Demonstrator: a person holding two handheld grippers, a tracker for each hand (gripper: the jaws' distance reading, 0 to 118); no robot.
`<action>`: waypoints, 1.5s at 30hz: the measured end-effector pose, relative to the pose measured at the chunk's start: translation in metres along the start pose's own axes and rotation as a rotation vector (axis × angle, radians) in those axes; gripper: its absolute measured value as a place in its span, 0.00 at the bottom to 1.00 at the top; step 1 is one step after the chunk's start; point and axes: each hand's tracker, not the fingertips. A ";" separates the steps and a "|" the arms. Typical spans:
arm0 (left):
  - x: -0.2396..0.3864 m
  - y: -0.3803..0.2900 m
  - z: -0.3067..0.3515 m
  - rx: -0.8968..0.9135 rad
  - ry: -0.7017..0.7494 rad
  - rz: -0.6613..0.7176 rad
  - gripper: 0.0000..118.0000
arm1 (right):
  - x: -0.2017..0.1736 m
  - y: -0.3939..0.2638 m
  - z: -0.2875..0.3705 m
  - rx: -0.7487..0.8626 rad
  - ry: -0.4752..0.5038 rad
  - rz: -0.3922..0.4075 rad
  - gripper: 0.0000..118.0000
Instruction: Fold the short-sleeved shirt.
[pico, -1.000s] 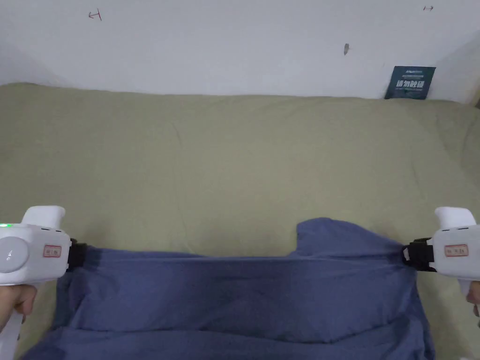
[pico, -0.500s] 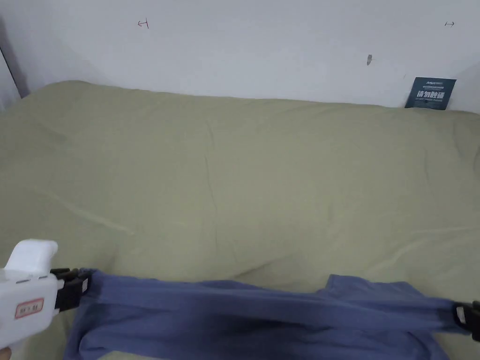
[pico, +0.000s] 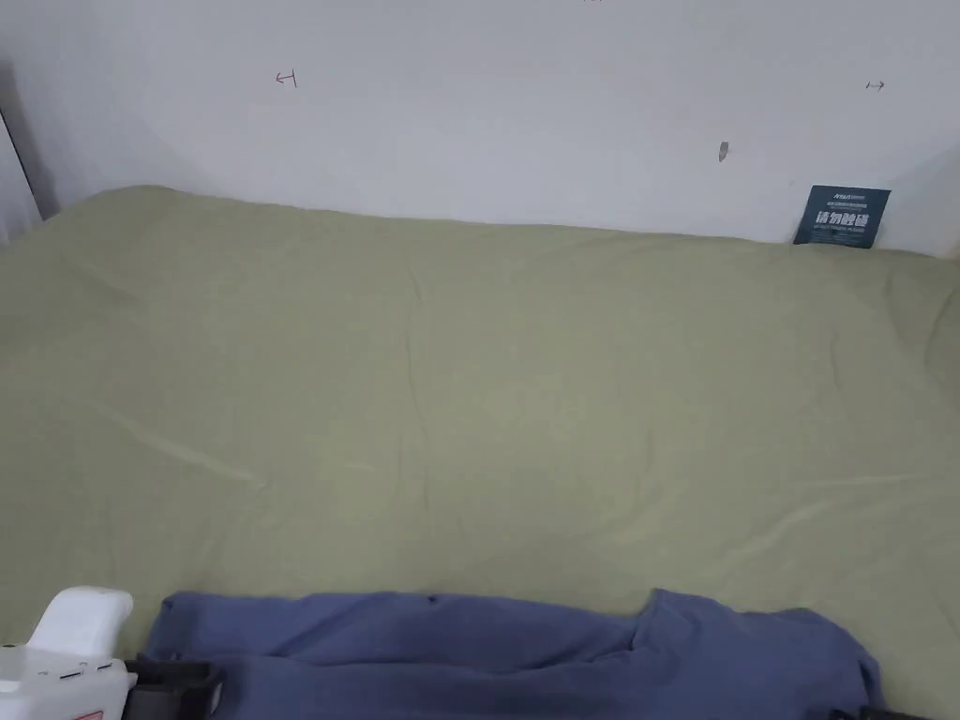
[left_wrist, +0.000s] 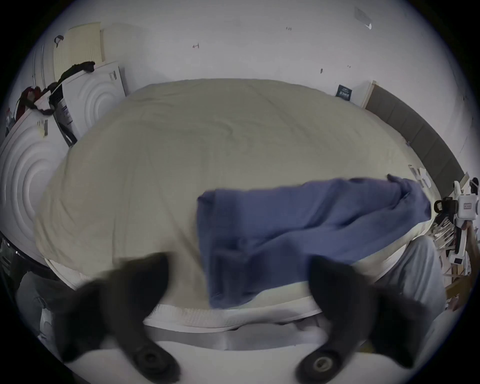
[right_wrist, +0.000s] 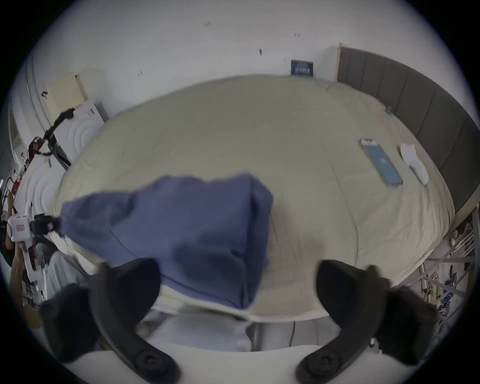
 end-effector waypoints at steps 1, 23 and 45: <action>0.009 0.011 0.013 0.066 -0.022 0.022 0.99 | -0.011 0.012 0.009 0.069 -0.002 -0.001 0.99; 0.089 0.071 0.104 0.707 0.100 -0.003 0.00 | -0.158 0.057 0.082 0.692 -0.087 0.115 0.01; -0.127 0.031 -0.078 -0.230 -0.553 0.464 0.97 | -0.170 0.015 0.050 0.473 -0.133 0.113 0.01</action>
